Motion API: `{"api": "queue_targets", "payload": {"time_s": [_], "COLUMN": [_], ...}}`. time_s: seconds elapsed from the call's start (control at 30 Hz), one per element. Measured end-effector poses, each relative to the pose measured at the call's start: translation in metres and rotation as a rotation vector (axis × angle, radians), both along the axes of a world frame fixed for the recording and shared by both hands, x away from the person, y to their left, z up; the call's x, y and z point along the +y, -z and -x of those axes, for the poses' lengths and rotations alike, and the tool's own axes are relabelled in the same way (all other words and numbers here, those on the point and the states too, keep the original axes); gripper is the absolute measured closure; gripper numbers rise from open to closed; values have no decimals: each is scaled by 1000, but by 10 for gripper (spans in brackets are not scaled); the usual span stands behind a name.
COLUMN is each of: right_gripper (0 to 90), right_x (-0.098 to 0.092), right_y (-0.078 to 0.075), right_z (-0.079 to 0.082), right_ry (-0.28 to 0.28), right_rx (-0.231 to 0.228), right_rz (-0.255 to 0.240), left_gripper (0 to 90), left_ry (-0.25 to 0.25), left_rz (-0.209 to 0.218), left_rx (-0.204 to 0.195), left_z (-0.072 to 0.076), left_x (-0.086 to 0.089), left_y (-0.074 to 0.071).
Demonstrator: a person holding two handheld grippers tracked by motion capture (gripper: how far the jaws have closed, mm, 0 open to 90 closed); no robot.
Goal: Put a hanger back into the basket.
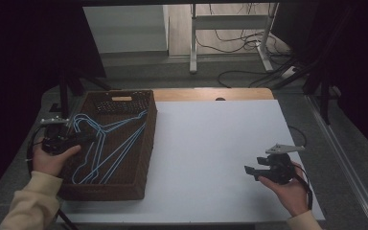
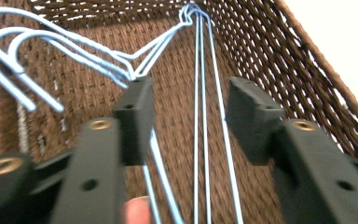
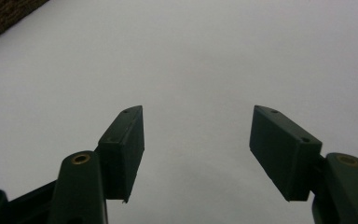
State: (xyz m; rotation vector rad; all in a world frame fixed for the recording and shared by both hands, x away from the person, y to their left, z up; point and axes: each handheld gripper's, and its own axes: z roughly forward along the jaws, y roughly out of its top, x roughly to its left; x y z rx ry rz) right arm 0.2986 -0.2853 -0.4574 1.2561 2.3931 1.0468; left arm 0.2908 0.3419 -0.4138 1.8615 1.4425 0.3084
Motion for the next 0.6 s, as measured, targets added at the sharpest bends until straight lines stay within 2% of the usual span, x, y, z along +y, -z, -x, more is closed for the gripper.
{"api": "queue_targets", "payload": {"time_s": [0.1, 0.13, 0.23, 0.27, 0.3, 0.33, 0.37, 0.4, 0.43, 0.47, 0.6], "right_gripper": [359, 359, 359, 360, 360, 359, 359, 360, 360, 360, 360], "right_x": [0, 0, 1, 1, 1, 1, 1, 2, 2, 2, 2], "right_y": [0, 0, 0, -1, -1, -1, -1, -1, -1, -1, 0], "right_z": [0, 0, 0, 0, 0, 0, 0, 0, 0, 0, 0], "right_ry": [2, -1, -4, -5, -5, -5, -5, -4, -4, -6, -8], "right_rx": [2, 1, 1, 2, 2, 2, 2, 1, 1, 1, 1], "right_rz": [1, 1, 2, 4, 4, 4, 4, 0, 0, 1, 3], "left_gripper": [762, 809, 882, 890, 892, 894, 894, 895, 894, 895, 895], "left_ry": [9, 13, 19, 32, 32, 50, 50, 65, 65, 84, 113], "left_rz": [-17, -39, -42, -42, -42, -44, -44, -55, -55, -60, -63], "left_rx": [19, 35, 56, 80, 80, 106, 106, 130, 130, 150, 165], "left_z": [8, 17, 23, 28, 28, 32, 32, 33, 33, 33, 32], "left_x": [4, 7, 11, 13, 13, 13, 13, 10, 10, 6, -3], "left_y": [-4, -5, -3, 1, 1, 7, 7, 12, 12, 17, 22]}}
